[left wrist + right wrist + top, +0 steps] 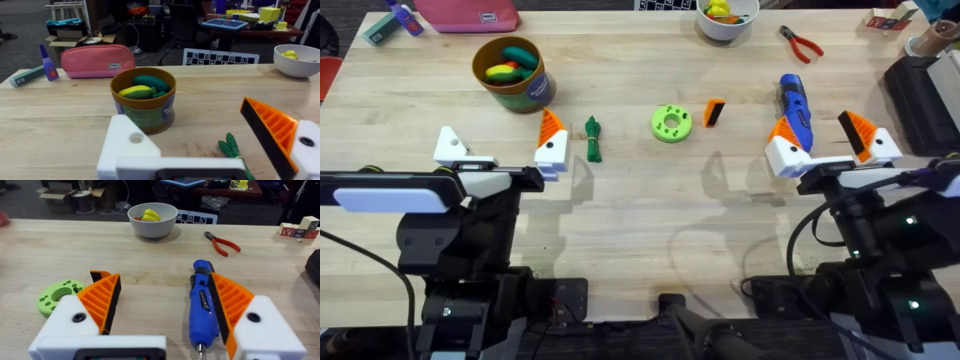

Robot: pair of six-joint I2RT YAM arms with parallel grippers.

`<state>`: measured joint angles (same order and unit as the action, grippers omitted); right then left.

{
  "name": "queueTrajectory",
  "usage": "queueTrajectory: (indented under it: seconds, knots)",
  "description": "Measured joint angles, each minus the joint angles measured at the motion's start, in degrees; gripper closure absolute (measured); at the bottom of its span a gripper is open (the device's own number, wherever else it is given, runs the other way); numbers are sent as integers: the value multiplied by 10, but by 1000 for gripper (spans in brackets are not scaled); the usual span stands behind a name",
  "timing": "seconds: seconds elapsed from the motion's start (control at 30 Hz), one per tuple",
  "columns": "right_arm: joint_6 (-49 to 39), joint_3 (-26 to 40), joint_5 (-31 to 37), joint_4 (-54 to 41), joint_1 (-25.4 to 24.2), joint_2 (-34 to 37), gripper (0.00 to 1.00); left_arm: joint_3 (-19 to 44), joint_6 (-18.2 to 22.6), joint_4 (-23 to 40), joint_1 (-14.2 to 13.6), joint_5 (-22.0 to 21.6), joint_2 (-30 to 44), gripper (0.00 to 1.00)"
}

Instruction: Pick up the gripper from the table and insert it into the empty holder that is missing its gripper. Then pick up a screw, insert it into the mounting hole, and use the screwdriver to tighten it. Finally, clean up the table by picking up the vegetable and placing it into the bucket.

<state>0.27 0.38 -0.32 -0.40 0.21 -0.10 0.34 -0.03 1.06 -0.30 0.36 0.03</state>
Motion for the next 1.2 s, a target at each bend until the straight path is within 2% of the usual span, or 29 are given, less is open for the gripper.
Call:
queueTrajectory:
  seconds: [0.27,0.37,0.47,0.6,0.77,0.97,1.07,1.2]
  knots:
    - [0,0,0,3,0,0,8,0,2,-16,0,0,0,16]
    - [0,0,-2,34,0,0,8,0,4,-43,0,0,0,15]
    - [0,3,-2,62,0,0,9,9,4,-29,0,0,0,15]
    - [0,45,-3,31,0,2,8,77,4,58,0,-2,4,15]
    - [0,191,-6,-88,0,57,8,248,4,218,0,-21,73,15]
    - [0,391,-6,-274,0,228,7,439,1,413,0,-32,256,15]
    - [0,479,-7,-374,0,323,7,512,-9,479,0,-32,355,15]
    - [0,572,-7,-469,0,438,7,590,-23,535,0,-32,471,15]
